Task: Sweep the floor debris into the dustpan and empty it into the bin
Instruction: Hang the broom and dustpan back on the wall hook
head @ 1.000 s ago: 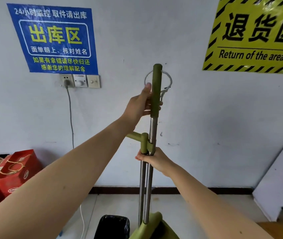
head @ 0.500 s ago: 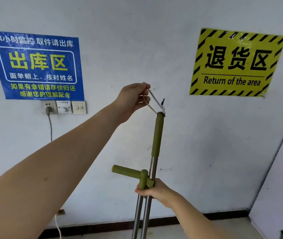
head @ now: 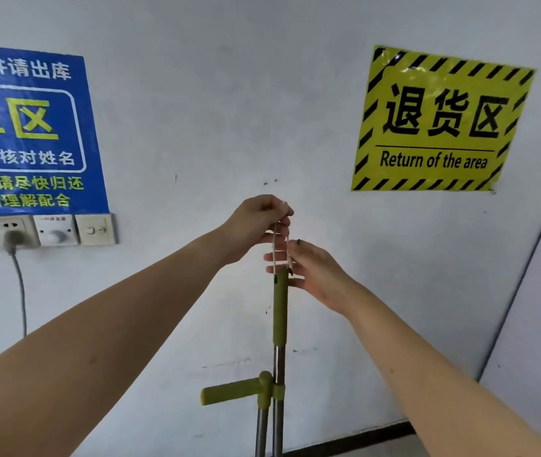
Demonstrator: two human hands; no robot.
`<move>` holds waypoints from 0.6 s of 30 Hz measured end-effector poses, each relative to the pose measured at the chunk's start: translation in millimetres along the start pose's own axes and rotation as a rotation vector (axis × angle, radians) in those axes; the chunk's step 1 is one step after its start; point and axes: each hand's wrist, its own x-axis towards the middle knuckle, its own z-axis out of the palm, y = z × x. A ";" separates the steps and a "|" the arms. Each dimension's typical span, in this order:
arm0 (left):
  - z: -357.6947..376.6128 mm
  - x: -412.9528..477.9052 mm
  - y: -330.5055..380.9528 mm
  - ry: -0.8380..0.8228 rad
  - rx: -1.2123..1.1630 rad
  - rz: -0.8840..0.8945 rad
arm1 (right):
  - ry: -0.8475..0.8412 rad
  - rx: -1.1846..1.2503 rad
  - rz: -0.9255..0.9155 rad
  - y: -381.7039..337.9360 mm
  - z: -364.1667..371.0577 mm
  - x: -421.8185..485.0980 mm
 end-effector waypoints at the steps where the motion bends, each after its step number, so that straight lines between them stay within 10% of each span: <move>1: -0.6 9.7 -6.0 -0.011 0.003 -0.002 | 0.021 -0.032 -0.015 -4.8 -7.9 8.9; 18: -47.0 188.6 -76.0 0.287 0.269 -0.079 | 0.074 -0.163 -0.074 -15.6 -120.1 188.4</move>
